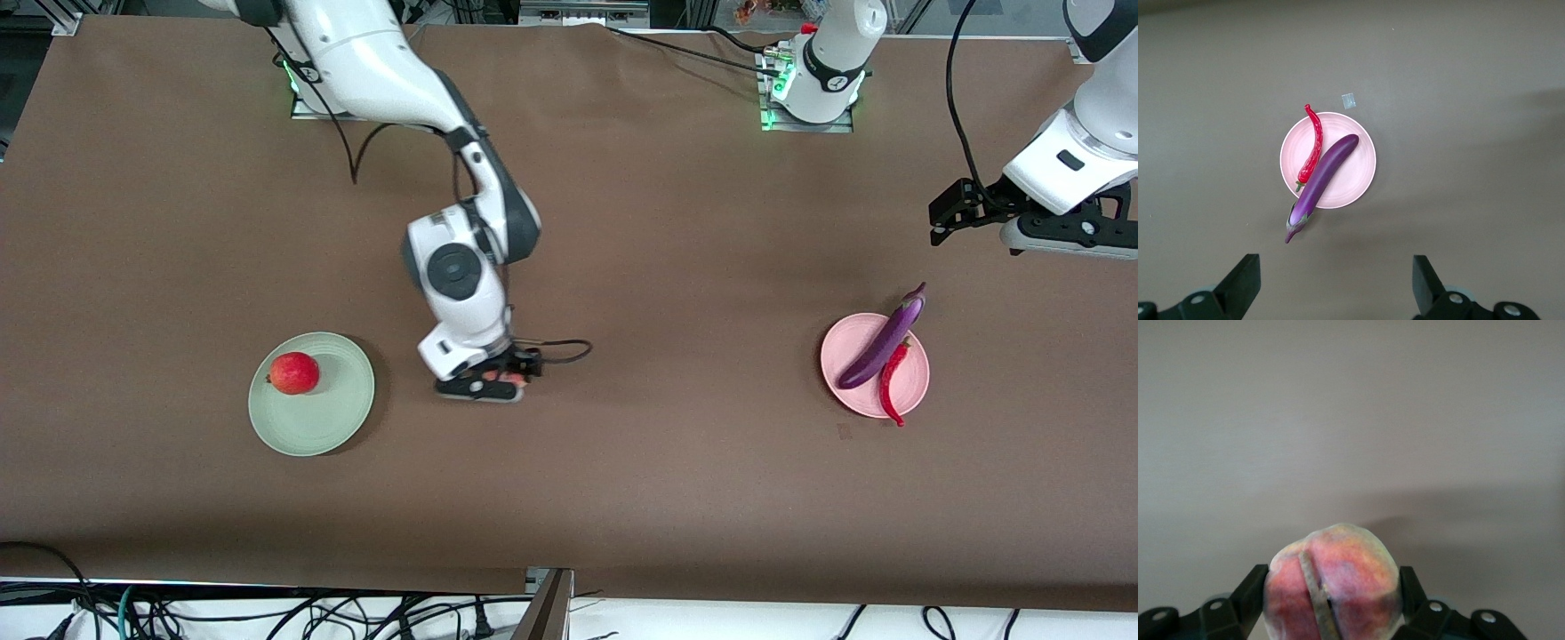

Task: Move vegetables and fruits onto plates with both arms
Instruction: 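Carry the peach to the green plate and open the right gripper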

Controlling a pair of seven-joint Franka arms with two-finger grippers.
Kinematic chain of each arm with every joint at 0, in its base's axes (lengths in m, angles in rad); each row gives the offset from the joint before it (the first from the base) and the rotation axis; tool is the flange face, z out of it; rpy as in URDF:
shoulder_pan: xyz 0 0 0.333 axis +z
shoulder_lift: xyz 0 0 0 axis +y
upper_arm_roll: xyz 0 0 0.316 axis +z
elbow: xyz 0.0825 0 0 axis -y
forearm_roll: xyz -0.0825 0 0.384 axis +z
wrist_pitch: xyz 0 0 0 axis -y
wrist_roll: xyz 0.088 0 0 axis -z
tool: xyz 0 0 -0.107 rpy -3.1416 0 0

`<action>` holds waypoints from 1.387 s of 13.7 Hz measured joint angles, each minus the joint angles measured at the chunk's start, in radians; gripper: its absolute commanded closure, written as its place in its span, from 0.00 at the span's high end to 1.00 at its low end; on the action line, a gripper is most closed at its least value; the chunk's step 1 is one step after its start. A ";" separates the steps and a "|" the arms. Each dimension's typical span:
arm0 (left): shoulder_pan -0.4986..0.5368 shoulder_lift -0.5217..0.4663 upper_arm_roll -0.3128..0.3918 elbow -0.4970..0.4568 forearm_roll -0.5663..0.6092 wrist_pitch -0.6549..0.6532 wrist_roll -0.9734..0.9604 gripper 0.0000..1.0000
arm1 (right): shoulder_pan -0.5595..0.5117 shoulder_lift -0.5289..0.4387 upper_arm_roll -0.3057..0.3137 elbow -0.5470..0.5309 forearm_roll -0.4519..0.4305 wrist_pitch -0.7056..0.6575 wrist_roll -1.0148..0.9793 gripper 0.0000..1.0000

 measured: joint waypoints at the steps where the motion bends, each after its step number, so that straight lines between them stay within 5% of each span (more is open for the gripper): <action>1: 0.000 0.000 0.000 0.000 0.000 0.000 0.000 1.00 | -0.047 -0.034 -0.002 0.000 0.001 -0.075 -0.058 0.20; 6: 0.000 0.000 0.000 0.000 0.000 0.000 0.000 1.00 | -0.299 -0.081 0.002 -0.015 0.003 -0.331 -0.293 0.20; 13: 0.000 0.001 0.000 0.000 0.000 0.000 0.000 1.00 | -0.409 0.008 0.010 -0.043 0.005 -0.264 -0.369 0.21; 14: 0.000 0.001 0.000 0.000 0.000 0.000 0.000 1.00 | -0.411 0.014 0.012 -0.043 0.005 -0.255 -0.369 0.46; 15: 0.000 0.001 0.000 0.000 0.000 0.000 0.000 1.00 | -0.411 0.016 0.015 -0.042 0.005 -0.252 -0.369 0.99; 19: 0.000 0.001 0.000 0.000 0.000 -0.001 0.000 1.00 | -0.410 0.010 0.021 -0.026 0.005 -0.255 -0.378 1.00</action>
